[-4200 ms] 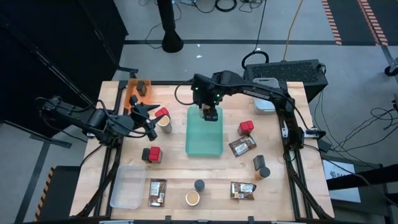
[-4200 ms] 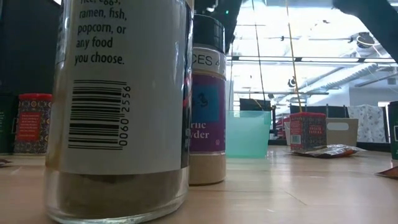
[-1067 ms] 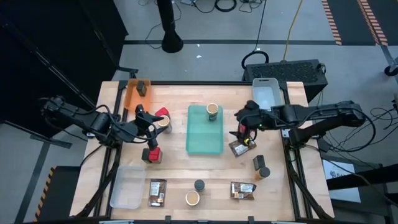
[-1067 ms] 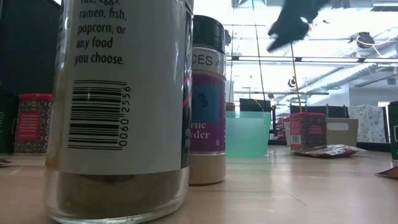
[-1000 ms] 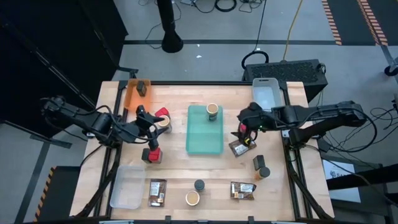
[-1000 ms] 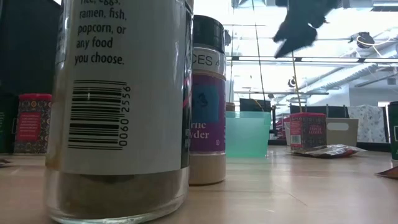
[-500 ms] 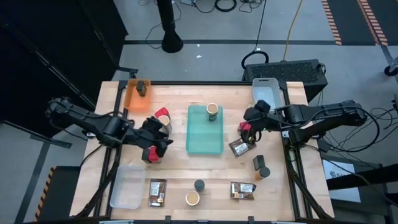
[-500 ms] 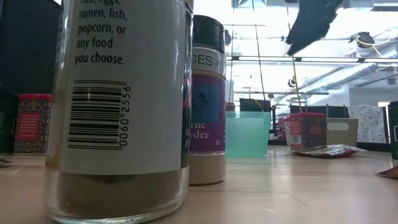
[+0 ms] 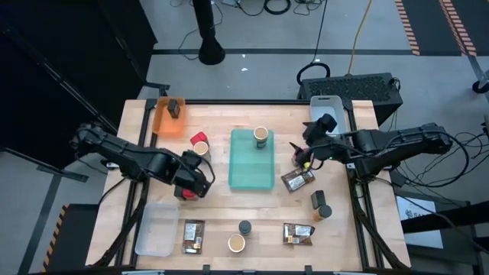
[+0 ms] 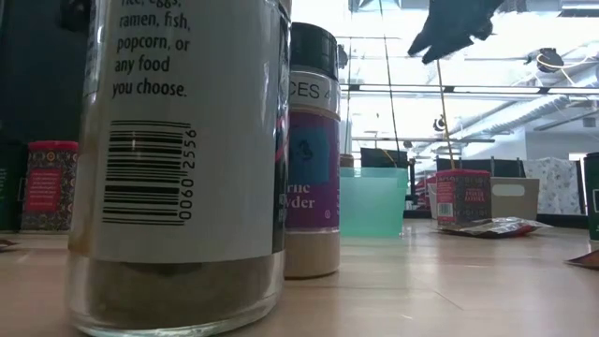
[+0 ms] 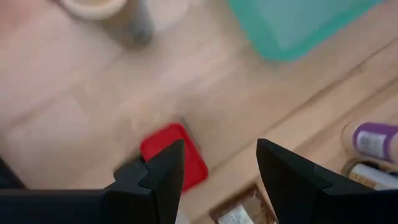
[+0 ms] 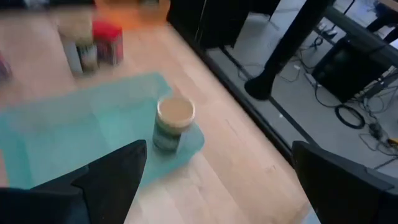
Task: Sort spices by type
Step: Put the bottom red seasoning can into the transparent bin
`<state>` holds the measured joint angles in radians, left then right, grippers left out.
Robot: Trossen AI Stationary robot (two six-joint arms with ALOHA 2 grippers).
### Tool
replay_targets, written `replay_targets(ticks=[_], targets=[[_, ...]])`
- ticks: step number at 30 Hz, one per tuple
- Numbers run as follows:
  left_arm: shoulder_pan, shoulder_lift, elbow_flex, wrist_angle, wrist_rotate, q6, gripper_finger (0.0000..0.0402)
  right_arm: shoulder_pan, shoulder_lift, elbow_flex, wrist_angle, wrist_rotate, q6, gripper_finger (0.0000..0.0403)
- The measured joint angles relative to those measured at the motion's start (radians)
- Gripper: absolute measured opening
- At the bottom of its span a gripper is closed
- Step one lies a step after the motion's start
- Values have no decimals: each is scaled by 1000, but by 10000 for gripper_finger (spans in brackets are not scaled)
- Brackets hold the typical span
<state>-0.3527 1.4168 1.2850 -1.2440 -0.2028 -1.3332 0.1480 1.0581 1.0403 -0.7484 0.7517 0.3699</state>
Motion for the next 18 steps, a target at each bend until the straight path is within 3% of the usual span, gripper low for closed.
replay_targets(ticks=[7, 12, 15, 18], targets=[[-13, 82, 0, 13, 167, -135, 200, 18, -57, -5, 32, 11, -26, 384], [-23, 135, 0, -3, 160, -136, 184, 18, -53, -10, 34, 8, -75, 384], [-23, 165, 0, -14, 125, -123, 131, 18, -53, -10, 46, 8, -85, 384], [-23, 196, 0, -80, 100, -123, 41, 18, -55, -10, 79, 7, -113, 384]])
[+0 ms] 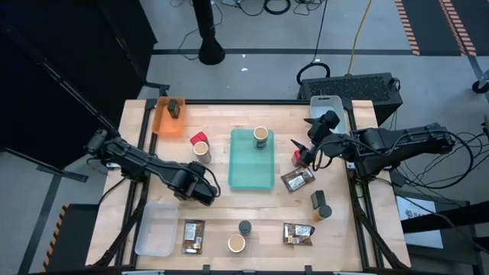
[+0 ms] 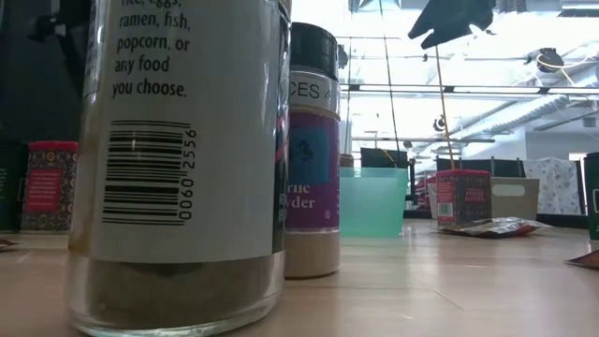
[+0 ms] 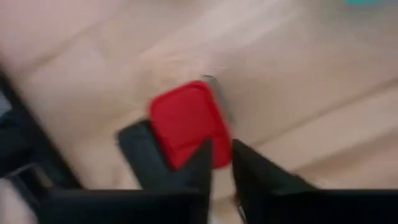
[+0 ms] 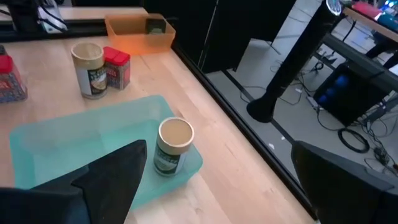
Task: Sort spices by type
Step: Put the bottom red seasoning can into the transparent bin
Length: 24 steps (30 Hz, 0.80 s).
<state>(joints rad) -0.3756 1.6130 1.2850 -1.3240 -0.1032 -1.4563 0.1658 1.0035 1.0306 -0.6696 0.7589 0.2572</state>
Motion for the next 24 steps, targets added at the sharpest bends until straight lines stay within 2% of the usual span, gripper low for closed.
replay_targets(ticks=[2, 14, 24], targets=[[0, 13, 0, -19, -11, -4, 14, 0, 0, 0, 13, -4, -14, 384], [0, 68, -1, -32, -55, 23, 4, 0, 0, 0, 9, -5, -16, 384], [0, 70, -61, -20, -51, 22, 4, 0, 0, 0, 6, -5, -16, 384]])
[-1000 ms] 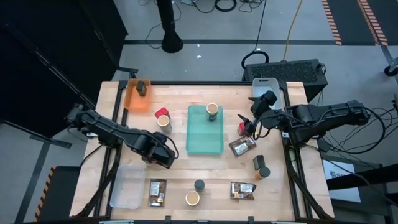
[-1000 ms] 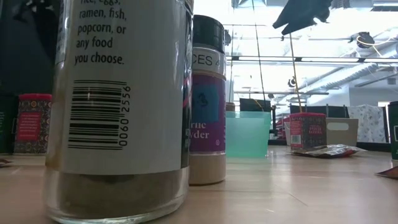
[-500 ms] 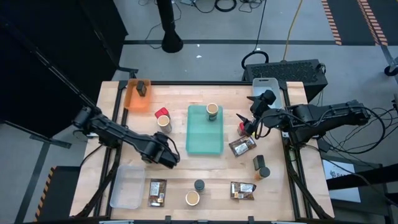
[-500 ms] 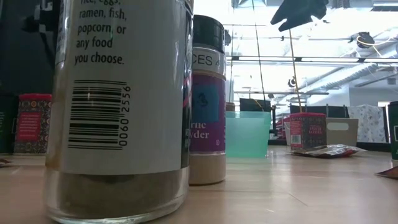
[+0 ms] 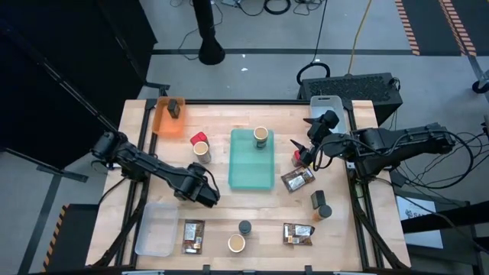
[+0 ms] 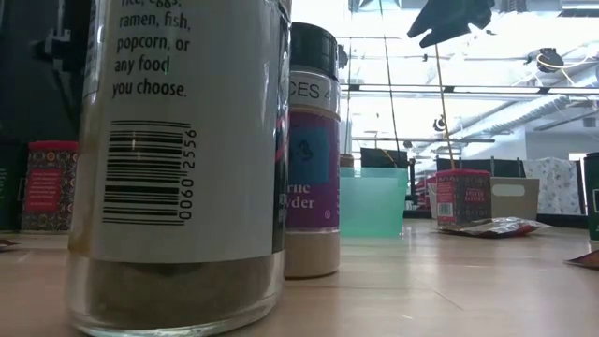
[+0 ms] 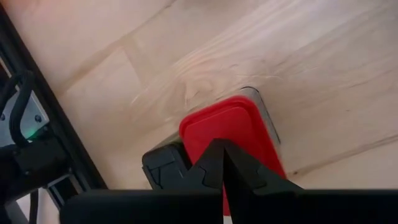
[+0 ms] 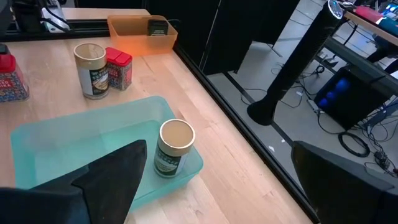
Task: Sort spices by type
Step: Put the bottom red seasoning can into the transparent bin
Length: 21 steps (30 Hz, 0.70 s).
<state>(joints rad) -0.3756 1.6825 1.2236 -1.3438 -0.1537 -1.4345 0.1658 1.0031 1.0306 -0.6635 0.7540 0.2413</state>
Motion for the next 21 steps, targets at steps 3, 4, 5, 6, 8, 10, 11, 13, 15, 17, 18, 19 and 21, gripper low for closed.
replay_targets(ticks=[3, 4, 5, 6, 8, 10, 11, 13, 15, 17, 18, 19, 21], targets=[[0, 0, 0, 15, -4, 1, 4, 0, 0, 0, 0, 0, 0, 384], [0, 0, 0, 23, -4, 3, 4, 0, 0, 0, 0, 0, 0, 384], [0, -1, 0, 36, -4, 11, 4, 0, 0, 0, 0, 0, 0, 384], [0, -1, 0, 50, -3, 28, 4, 0, 0, 0, 0, 0, 0, 384], [0, -3, 0, 74, 7, 63, 4, 0, 0, 0, 0, 0, 0, 384], [0, -3, 2, 85, 16, 91, 4, 0, 0, 0, 0, 0, 0, 384], [0, -3, 2, 87, 22, 116, 4, 0, 0, 0, 0, 0, 0, 384], [1, -3, 3, 89, 31, 175, 4, 0, 0, 0, 0, 0, 0, 384], [1, -3, 10, 84, 43, 193, 4, 0, 0, 0, 0, 0, 0, 384], [0, 0, 20, 77, 54, 184, 4, 0, 0, 0, 0, 0, 0, 384], [2, 1, 26, 76, 59, 172, 4, 0, 0, 0, 0, 0, 0, 384], [3, 1, 36, 77, 60, 152, 5, 0, 0, 0, 0, 0, 0, 384], [7, 1, 55, 77, 60, 102, 10, 0, 0, 0, 0, 0, 0, 384]])
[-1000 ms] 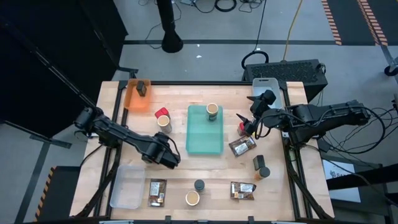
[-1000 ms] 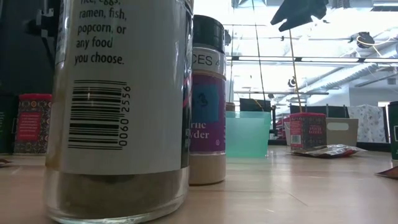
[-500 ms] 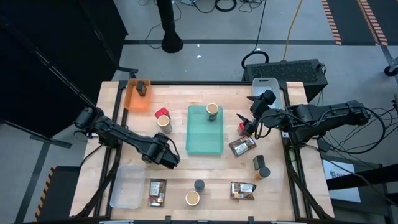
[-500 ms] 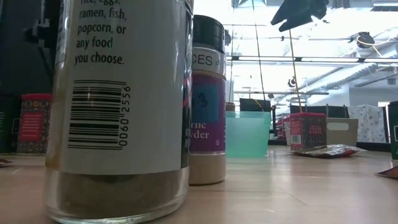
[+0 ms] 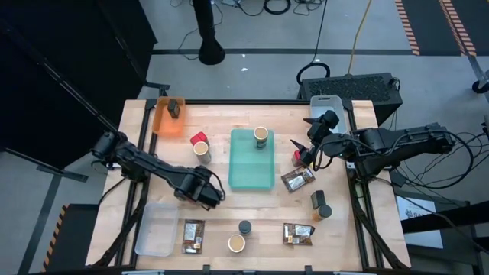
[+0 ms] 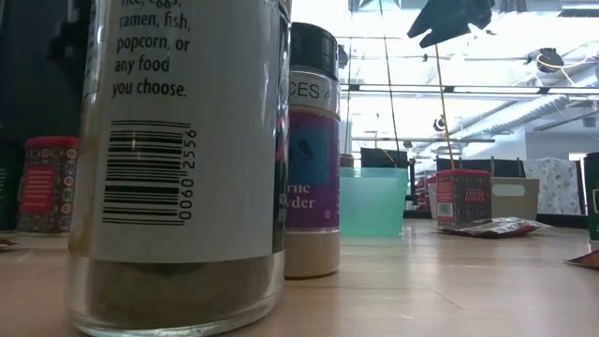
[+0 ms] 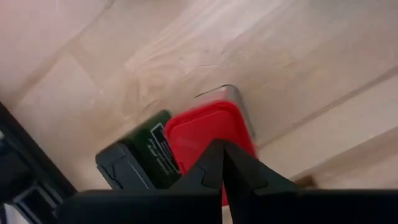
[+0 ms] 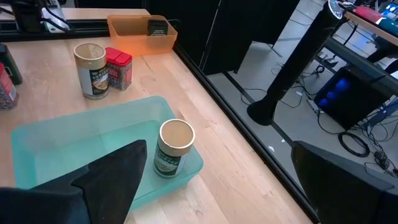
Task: Sort spices by type
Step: Put the bottom red seasoning can into the transparent bin
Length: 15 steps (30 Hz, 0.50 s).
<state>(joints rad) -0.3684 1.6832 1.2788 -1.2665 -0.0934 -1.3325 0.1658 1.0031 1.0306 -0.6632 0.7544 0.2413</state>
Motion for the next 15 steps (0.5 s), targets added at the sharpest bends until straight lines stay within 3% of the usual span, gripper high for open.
replay_targets(ticks=[7, 15], targets=[[1, 0, 61, -40, 7, -15, 56, 0, 0, 0, 0, 0, 0, 384], [-19, 0, 65, -50, 24, -38, 152, 0, 0, 0, -12, -86, 0, 384]])
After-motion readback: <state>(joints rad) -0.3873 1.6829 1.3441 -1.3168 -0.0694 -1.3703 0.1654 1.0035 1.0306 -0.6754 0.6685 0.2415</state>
